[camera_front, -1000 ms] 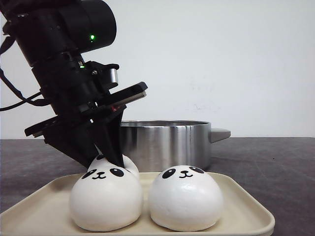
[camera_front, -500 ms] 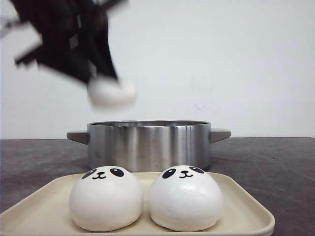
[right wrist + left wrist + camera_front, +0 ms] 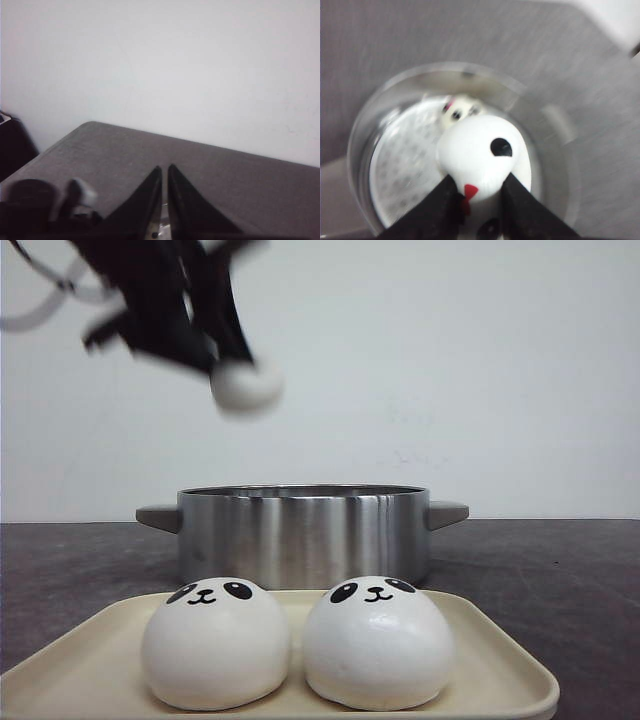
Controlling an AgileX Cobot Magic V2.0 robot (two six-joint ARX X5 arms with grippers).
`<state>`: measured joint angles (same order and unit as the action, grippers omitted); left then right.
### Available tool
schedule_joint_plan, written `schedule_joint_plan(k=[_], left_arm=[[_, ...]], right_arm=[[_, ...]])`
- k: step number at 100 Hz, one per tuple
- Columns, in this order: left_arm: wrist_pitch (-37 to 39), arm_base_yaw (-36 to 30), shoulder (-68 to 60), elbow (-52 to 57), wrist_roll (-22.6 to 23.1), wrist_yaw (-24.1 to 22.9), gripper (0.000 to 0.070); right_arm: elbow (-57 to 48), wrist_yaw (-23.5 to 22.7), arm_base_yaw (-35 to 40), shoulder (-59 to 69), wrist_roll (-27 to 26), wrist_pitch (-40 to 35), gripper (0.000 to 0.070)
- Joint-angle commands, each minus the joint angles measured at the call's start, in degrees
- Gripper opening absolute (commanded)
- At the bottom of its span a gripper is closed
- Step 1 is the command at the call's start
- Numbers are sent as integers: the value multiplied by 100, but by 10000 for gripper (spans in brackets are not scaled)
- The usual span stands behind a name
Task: Steam buns
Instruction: 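Carry the bun with the left gripper into the steamer pot and release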
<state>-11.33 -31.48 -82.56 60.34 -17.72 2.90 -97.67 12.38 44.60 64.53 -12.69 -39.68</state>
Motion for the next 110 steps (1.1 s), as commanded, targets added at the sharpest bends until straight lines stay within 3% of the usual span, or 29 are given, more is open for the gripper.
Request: schedule_joint_plan(k=[1,32,42,51,65,72,85,99,110], left_arm=[[55,7,-437,310,76,13,10],[-227,133,-1978,1495,302,-216,11],[-282,170,-2218,1591,376,-299,51],[-382,214,-2347,1591,372,-319,181],[-485,234,-2411,1591,369,-319,522],[-442,234,-2409,1591,372,-319,602],[-629,234,-2319,1718,308,-310,602],[-1296,221,-2011,2168,356,-313,596],[-1390,195,-1429,2253,356,-317,590]], right_arm=[[-81,15,55,74,79,57,12],[-81,13,55,92,74,-46,12],[-81,13,55,92,74,-109,12],[-81,13,55,92,77,-129,12],[-81,11,55,92,79,-166,12],[-81,11,55,94,79,-221,12],[-79,11,52,151,79,-542,12],[-28,7,-31,348,66,-1580,12],[339,-87,-48,450,20,-2175,12]])
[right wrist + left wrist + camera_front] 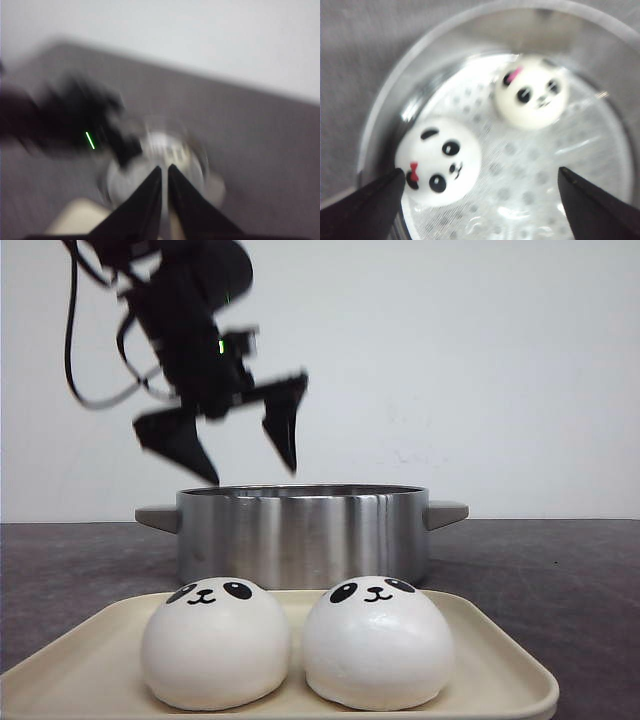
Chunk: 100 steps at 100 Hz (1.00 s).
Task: Steam buns
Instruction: 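Carry the bun with the left gripper into the steamer pot and release, then lower the right gripper onto the front panda bun nearest it and grasp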
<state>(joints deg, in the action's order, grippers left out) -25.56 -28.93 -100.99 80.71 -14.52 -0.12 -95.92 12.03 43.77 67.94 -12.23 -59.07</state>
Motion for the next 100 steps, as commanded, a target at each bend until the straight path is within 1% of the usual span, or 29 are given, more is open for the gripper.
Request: schedule_joint_plan(k=[1,17,32,37,39,41,42,43,44,45,46,47,49,53,55,61,77,100], left_arm=[[33,-63,446,216,37,-17,589],[-114,-133,1550,216,2,-15,580],[-501,-293,2498,216,-9,-11,580],[-640,-372,2767,216,-7,-11,580],[-693,-404,2865,216,-7,-11,580],[-752,-439,2964,216,-7,-11,580],[-780,-457,3012,216,-7,-11,580],[-804,-472,3058,216,-7,-11,580],[-828,-490,3101,216,-7,-11,580],[-848,-505,3139,216,-7,-11,580],[-857,-514,3156,216,-7,-11,580],[-890,-542,3217,216,-7,-11,580],[-933,-575,3298,216,-7,-13,580],[-999,-643,3438,216,-7,-13,580],[-1025,-675,3499,216,-7,-13,580],[-1091,-772,3663,216,-7,-15,580],[-1174,-951,3869,216,-7,-17,580],[-1467,-1027,3882,216,0,-15,580]], right_arm=[[219,-72,35,111,-44,-251,12],[1412,-752,138,120,-557,-74,12],[2710,-1226,417,131,-1176,516,13],[3084,-1436,514,144,-1394,754,23],[3213,-1532,555,164,-1488,841,46],[3359,-1655,605,186,-1596,942,105],[3388,-1679,614,190,-1613,957,119],[3440,-1716,629,197,-1648,990,148],[3515,-1777,656,208,-1703,1040,197],[3539,-1799,664,212,-1722,1051,213],[3582,-1838,682,221,-1755,1080,245],[3648,-1886,704,240,-1801,1119,294],[3718,-1945,734,264,-1858,1161,354],[3829,-2011,787,302,-1926,1237,429],[3884,-2026,817,328,-1950,1276,448],[3976,-2041,911,442,-2048,1333,450],[3980,-2157,1040,918,-2057,1510,450],[3980,-2026,1075,1803,-2057,1836,449]])
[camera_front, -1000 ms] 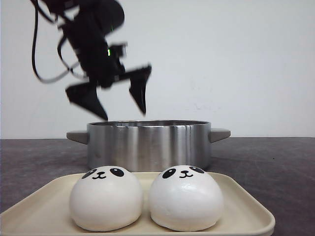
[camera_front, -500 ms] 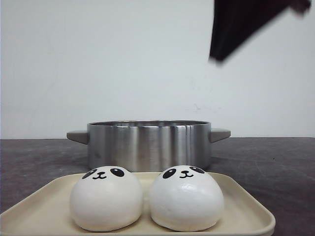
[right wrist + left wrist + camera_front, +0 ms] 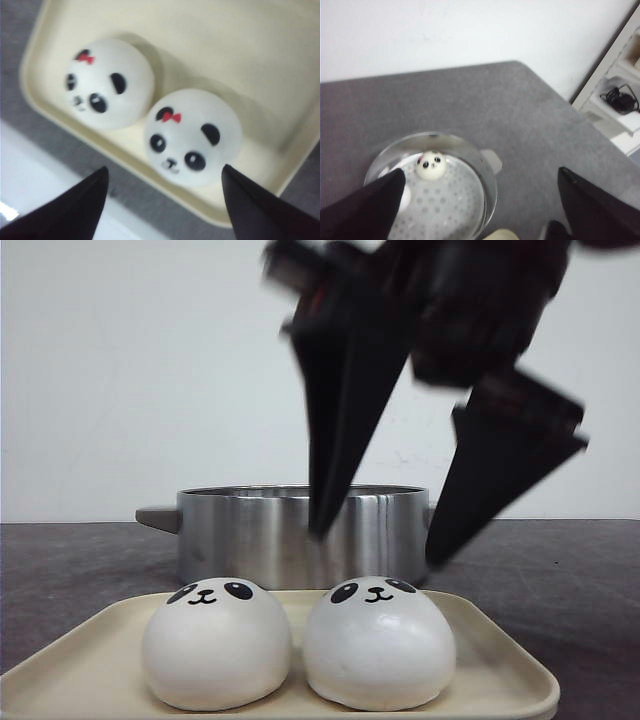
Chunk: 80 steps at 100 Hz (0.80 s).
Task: Steam buns
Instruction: 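Lower the right gripper onto the front panda bun nearest it and grasp, then carry the bun with the right gripper into the steamer pot and release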
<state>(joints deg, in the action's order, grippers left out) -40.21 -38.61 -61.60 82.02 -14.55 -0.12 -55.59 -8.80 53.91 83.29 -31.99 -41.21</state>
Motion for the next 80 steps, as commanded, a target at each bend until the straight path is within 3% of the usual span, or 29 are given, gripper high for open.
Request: schedule_joint_plan(k=[1,12,16,22,25,53,71,80], left_arm=[[-17,-59,-57,85,4,-15,580],[-94,-59,-57,85,39,-15,580],[-101,-59,-57,85,42,-17,580],[-105,-59,-57,85,48,-15,580],[-103,-59,-57,85,59,-15,580],[-120,-57,-57,85,170,-22,580],[-195,-57,-57,85,262,-210,580],[-173,-57,-57,85,319,-293,580]], right_arm=[[-52,76,59,304,-79,57,449],[-52,350,57,599,-90,94,415],[-52,444,59,658,-103,92,305],[-52,476,61,704,-103,109,59],[-52,483,61,704,-96,138,0],[-323,538,74,468,-81,111,3],[-1399,616,278,-369,-50,-216,3],[-2127,992,282,-616,175,-210,3]])
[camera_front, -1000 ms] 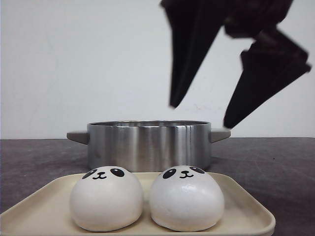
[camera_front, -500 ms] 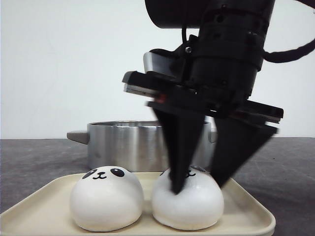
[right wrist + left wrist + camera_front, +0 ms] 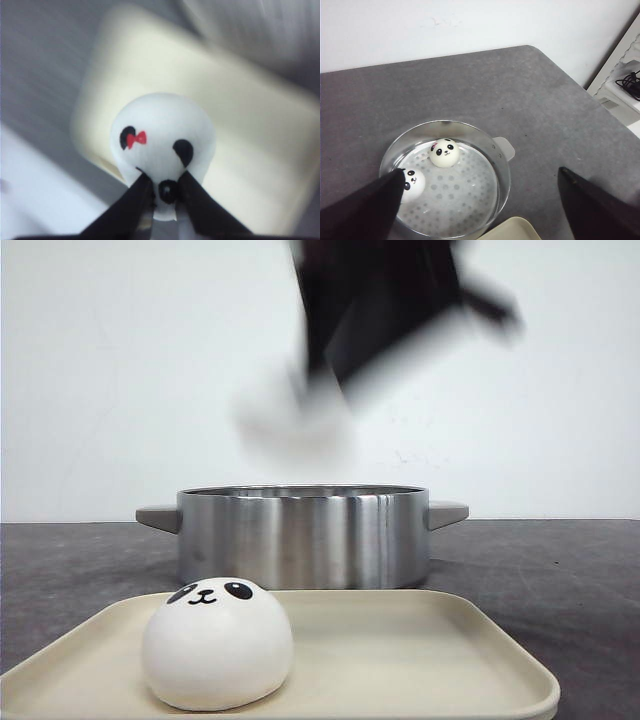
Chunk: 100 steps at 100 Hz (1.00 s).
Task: Steam buns
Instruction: 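Carry the bun with the right gripper into the steamer pot and release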
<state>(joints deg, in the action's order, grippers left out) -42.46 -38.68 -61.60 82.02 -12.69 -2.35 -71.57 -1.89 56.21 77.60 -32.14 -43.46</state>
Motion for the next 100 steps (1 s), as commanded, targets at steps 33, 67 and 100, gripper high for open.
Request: schedule_joint_plan(k=[33,67,100], left_arm=[[74,-50,-144,85,131,-81,580],[-470,-50,-247,81,125,-70,580],[-793,-96,-251,74,109,-63,580]], right_arm=[[-1488,472,-1390,918,1191,155,3],[-1488,13,-2140,2680,1353,398,4],[-1486,-243,-2286,3056,1327,382,486]])
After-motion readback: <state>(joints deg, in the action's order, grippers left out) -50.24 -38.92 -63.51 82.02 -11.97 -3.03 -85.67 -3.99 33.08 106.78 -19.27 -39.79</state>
